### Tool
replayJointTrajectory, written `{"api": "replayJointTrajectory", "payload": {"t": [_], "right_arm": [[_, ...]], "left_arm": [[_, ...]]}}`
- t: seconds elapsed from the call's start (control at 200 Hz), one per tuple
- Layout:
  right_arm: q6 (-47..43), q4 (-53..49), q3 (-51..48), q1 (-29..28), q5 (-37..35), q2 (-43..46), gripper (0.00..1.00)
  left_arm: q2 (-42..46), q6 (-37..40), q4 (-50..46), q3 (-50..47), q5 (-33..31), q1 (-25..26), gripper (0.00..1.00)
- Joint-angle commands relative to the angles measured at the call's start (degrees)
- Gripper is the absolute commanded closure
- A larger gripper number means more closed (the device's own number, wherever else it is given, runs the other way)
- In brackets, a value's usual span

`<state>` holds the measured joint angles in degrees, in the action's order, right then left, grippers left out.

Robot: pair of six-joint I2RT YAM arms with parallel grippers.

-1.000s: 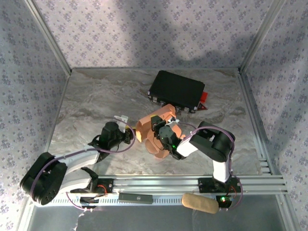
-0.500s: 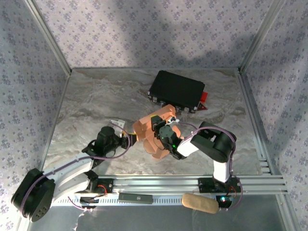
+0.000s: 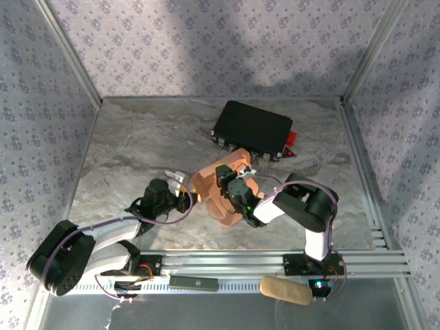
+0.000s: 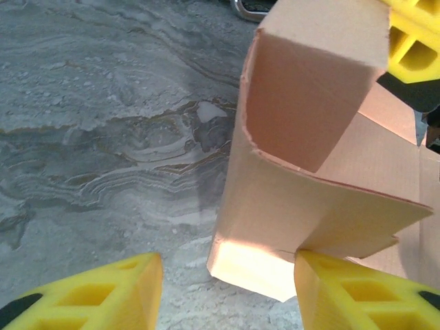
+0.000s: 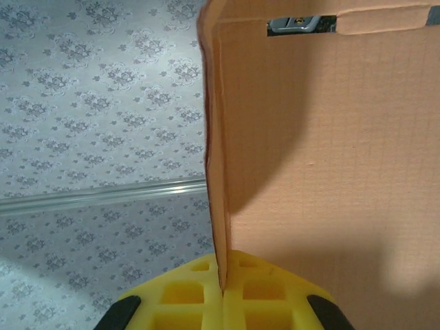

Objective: Fold the paper box

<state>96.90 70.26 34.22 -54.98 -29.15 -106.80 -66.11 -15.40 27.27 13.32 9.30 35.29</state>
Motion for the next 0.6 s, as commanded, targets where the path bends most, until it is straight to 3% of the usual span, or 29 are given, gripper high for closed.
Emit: {"api": "replayJointTrajectory", "payload": {"t": [0.0, 0.225, 0.43, 0.595], "right_arm": [[1.2, -0.6, 1.1, 0.2, 0.1, 0.2, 1.0], [2.3, -0.8, 1.3, 0.5, 0.5, 0.1, 1.0], [2.2, -1.5, 1.8, 0.6, 0.7, 0.5, 1.0], [2.3, -1.4, 1.8, 0.2, 0.4, 0.5, 1.0]], "left_arm": [[-1.4, 1.9, 5.4, 2.3, 1.7, 1.7, 0.57], [-0.6, 0.8, 11.7, 0.4, 3.0, 3.5, 0.56], [-3.0, 1.4, 9.6, 2.0, 2.9, 3.6, 0.59], [-5.9, 1.6, 11.8, 2.4, -3.7, 5.5, 0.56]]}}
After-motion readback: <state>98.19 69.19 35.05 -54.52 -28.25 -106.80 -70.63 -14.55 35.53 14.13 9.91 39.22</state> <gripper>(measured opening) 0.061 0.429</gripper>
